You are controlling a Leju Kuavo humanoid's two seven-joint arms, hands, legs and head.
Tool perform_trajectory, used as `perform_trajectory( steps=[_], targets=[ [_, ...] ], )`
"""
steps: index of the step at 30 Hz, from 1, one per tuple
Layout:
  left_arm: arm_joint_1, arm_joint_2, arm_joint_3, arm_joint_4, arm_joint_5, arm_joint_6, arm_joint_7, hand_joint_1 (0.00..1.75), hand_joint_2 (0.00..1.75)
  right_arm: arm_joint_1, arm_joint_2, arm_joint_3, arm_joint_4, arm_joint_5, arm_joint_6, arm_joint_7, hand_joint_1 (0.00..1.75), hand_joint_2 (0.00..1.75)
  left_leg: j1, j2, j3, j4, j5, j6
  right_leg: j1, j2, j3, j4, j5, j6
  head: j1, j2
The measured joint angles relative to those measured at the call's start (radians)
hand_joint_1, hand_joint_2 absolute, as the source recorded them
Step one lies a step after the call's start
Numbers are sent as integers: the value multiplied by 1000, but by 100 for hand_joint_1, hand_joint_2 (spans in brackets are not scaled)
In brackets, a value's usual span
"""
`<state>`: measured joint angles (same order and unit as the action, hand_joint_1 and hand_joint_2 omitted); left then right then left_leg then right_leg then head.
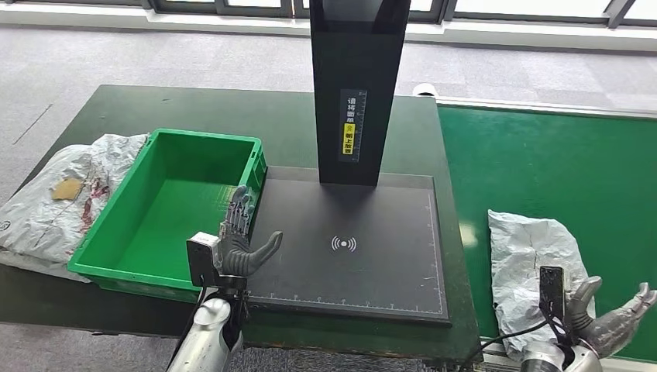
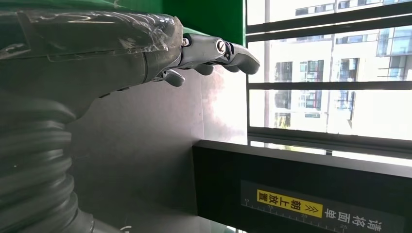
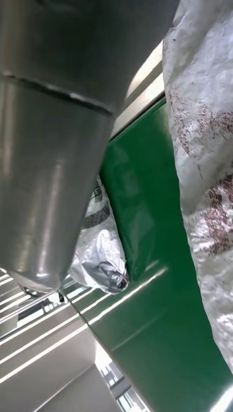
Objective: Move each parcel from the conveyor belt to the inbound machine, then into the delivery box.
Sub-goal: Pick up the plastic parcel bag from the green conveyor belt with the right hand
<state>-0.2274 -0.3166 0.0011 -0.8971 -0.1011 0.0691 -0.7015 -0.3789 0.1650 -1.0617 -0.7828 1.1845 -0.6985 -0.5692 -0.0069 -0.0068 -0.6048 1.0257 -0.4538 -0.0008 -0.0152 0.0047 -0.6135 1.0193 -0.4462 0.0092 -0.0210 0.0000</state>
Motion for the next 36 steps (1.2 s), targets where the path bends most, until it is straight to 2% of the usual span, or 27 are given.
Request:
perform_trajectory(
  steps=[5,8,20,24,29,33,34,36],
  targets=[
    [2,0,2,-5,0,9,0,0,175,-20,-14,-39,39,82,0,107,0,0,0,0,0,0,0,0,0,0,0,0,0,0,0,0],
    [2,0,3,-7,0,14,0,0,175,-23,-23,-41,64,99,0,139,0,0,0,0,0,0,0,0,0,0,1,0,0,0,0,0],
    [4,0,6,-10,3,19,0,0,175,-49,-66,-40,228,30,41,110,0,0,0,-1,0,0,1,1,0,-1,1,0,0,0,0,0],
    [3,0,6,-9,3,18,0,0,175,-57,-77,-28,269,12,105,111,0,175,0,-1,0,0,1,1,0,-1,1,0,0,0,0,0],
    [3,0,6,-9,3,17,0,0,175,-60,-81,1,290,14,150,129,0,175,0,-1,0,0,1,1,0,-1,1,0,0,0,0,0],
    [3,0,6,-8,3,16,0,0,175,-60,-82,15,296,17,171,130,0,0,0,-1,0,0,1,1,0,-1,1,0,0,0,0,0],
    [3,0,6,-8,3,16,0,0,175,-59,-82,25,297,15,185,128,0,0,0,-1,0,0,1,1,0,-1,1,0,0,0,0,0],
    [2,0,6,-6,3,15,0,0,175,-58,-81,56,297,6,221,123,0,87,0,0,0,0,1,1,0,0,1,0,0,0,0,0]
  ],
)
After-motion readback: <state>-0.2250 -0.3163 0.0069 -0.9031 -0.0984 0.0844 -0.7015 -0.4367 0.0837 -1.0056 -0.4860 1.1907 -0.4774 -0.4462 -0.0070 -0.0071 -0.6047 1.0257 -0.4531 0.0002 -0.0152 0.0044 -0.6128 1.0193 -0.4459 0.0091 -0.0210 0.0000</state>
